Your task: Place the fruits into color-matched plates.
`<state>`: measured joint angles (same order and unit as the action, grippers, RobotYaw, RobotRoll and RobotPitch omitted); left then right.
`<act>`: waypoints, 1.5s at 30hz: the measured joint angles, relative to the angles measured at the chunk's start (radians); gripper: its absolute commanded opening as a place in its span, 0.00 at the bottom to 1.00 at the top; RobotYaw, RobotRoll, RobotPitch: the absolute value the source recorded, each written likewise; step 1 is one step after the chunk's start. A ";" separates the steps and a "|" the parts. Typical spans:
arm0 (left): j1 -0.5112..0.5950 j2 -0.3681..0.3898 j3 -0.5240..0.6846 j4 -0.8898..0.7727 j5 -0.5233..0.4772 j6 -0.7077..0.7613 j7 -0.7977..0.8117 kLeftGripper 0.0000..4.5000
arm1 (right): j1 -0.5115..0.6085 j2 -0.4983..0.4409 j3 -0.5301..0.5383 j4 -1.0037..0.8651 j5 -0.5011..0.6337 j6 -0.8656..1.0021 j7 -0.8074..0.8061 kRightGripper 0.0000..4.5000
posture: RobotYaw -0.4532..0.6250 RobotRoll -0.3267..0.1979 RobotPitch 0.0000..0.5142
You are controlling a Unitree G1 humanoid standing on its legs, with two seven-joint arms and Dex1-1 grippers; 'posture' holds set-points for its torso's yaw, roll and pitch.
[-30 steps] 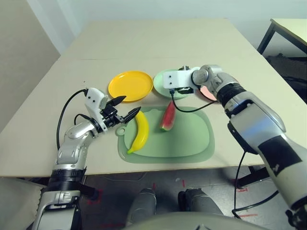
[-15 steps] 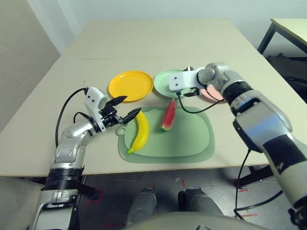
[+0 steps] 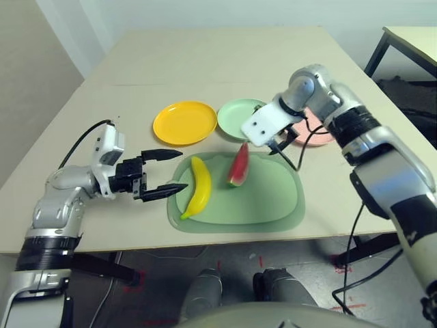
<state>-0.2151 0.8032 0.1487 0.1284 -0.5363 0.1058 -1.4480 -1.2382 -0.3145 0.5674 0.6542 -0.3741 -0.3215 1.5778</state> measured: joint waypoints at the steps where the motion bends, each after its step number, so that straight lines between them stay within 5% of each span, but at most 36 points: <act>1: 0.000 0.001 0.000 0.000 0.001 -0.002 -0.001 1.00 | 0.008 0.002 0.001 -0.031 0.007 0.021 0.008 1.00 | 0.53 0.62 0.10; 6: 0.020 -0.002 0.000 -0.052 -0.008 0.017 0.025 1.00 | 0.035 0.026 0.029 -0.071 -0.009 0.012 -0.031 1.00 | 0.56 0.62 0.11; 30: 0.137 -0.015 0.006 -0.198 -0.024 0.059 0.125 1.00 | 0.001 0.167 0.188 0.380 -0.186 -0.286 -0.267 1.00 | 0.59 0.62 0.14; 38: 0.135 -0.015 0.005 -0.198 -0.021 0.065 0.130 1.00 | -0.005 0.163 0.190 0.418 -0.201 -0.304 -0.274 0.50 | 0.59 0.62 0.14; 45: 0.114 -0.015 0.001 -0.191 -0.018 0.065 0.130 1.00 | -0.003 0.145 0.179 0.403 -0.181 -0.298 -0.223 0.50 | 0.55 0.62 0.13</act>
<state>-0.1008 0.7879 0.1500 -0.0622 -0.5543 0.1707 -1.3184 -1.2409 -0.1693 0.7466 1.0574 -0.5550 -0.6197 1.3543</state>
